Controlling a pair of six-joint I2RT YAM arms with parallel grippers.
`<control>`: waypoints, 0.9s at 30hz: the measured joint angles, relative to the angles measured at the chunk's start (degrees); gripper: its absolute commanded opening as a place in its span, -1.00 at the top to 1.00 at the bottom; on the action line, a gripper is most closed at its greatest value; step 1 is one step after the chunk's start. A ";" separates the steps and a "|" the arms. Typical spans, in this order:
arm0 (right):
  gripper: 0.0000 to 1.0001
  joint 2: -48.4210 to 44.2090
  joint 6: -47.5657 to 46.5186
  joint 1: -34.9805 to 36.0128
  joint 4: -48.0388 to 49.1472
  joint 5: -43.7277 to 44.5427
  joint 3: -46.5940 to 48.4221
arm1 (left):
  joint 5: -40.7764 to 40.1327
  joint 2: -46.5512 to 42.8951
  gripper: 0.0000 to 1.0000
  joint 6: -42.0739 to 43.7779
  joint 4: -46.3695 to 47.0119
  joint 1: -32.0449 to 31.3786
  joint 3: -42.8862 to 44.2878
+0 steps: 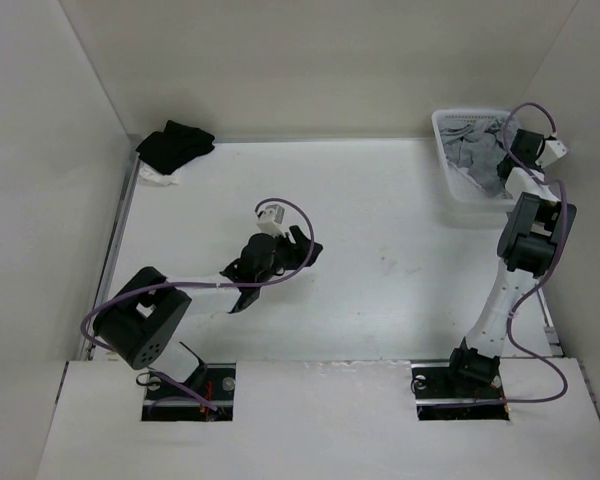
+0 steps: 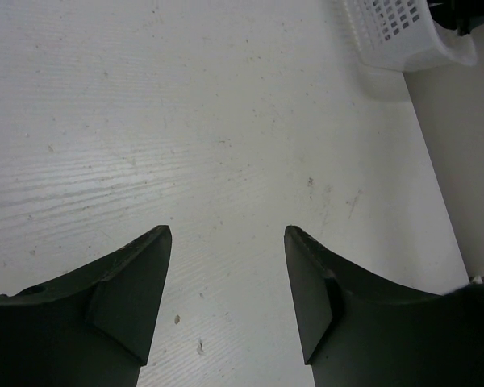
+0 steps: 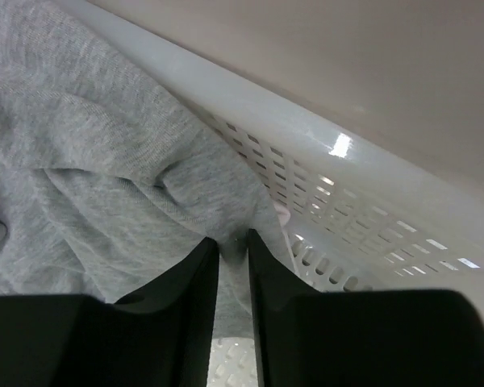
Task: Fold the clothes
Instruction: Grab the tank top from the pile
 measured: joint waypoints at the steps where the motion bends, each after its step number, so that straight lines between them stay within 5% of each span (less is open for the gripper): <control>1: 0.69 0.02 0.04 -0.11 0.02 -0.20 0.00 | 0.11 0.02 -0.14 -0.07 0.09 0.15 0.00; 4: 0.98 0.24 0.55 -0.13 -0.22 -0.59 0.76 | 0.66 0.24 -0.14 -0.42 0.57 0.33 0.00; 11: 1.00 -2.56 1.14 0.00 6.75 -3.37 -5.25 | 1.22 0.31 -0.13 -0.59 0.92 0.70 0.00; 16: 1.00 -19.08 2.14 1.55 11.43 -5.57 -18.08 | 1.31 0.31 -0.13 -1.05 0.98 0.85 -0.04; 27: 0.99 -62.01 3.56 18.51 21.88 -11.74 -21.49 | 1.11 -1.01 -0.12 -2.84 2.23 4.79 -3.89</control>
